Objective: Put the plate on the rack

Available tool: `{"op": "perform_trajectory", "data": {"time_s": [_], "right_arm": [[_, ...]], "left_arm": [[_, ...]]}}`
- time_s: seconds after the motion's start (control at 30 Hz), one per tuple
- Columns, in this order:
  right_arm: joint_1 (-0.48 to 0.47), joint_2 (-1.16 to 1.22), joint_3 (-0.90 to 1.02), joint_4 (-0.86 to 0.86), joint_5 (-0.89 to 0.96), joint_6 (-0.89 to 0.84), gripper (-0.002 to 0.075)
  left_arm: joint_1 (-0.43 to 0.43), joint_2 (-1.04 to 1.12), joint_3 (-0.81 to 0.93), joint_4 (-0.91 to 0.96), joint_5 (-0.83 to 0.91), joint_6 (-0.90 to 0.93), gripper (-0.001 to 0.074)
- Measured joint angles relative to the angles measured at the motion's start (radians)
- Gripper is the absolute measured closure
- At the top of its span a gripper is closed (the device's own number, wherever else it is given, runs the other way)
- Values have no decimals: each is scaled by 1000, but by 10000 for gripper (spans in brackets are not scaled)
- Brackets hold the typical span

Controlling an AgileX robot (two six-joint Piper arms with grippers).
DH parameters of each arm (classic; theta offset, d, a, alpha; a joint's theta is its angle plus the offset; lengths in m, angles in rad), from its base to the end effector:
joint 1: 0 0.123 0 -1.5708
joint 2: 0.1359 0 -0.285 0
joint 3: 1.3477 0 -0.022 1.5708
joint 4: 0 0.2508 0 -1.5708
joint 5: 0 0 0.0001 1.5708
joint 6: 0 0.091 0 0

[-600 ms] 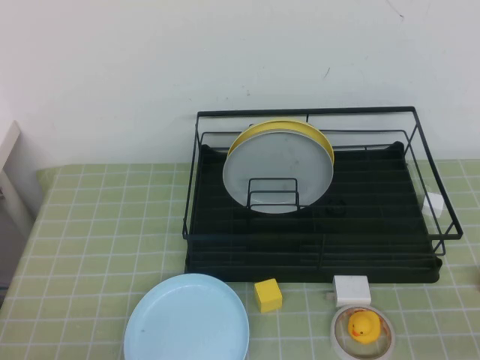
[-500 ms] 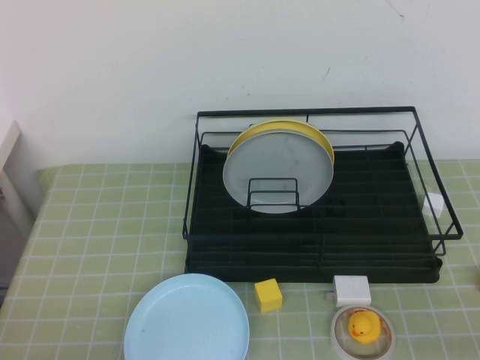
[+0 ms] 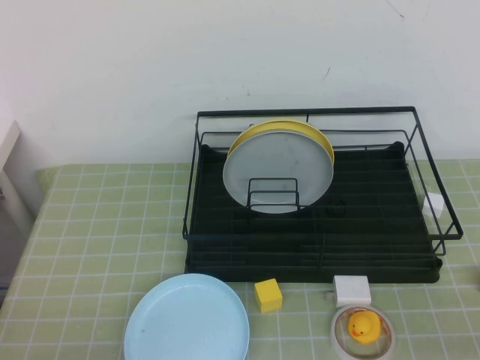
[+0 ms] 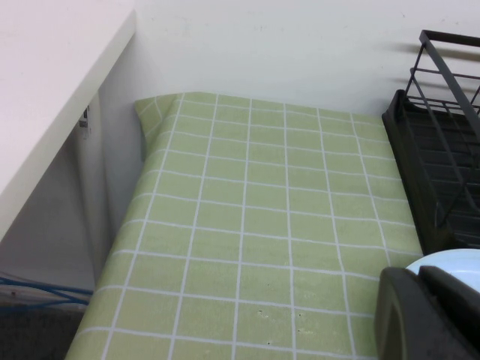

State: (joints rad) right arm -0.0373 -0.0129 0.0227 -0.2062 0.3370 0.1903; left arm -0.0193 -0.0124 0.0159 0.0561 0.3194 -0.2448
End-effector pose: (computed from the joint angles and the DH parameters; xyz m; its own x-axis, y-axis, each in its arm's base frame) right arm 0.0531 -0.0082 0.1765 -0.2506 0.0048 -0.9681 0.1016 0.9946 -0.0214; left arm 0.0537 0.0006 0.1797 -0.2292 -0.1859 -0.9555 -0.0422 0.9826 -0.1811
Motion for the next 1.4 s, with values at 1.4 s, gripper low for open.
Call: {"op": "perform_trajectory", "data": {"time_s": [1.4], "right_arm": [[0, 0, 3, 803, -163, 21, 728]], "left_arm": [[0, 0, 4, -880, -451, -411, 736]]}}
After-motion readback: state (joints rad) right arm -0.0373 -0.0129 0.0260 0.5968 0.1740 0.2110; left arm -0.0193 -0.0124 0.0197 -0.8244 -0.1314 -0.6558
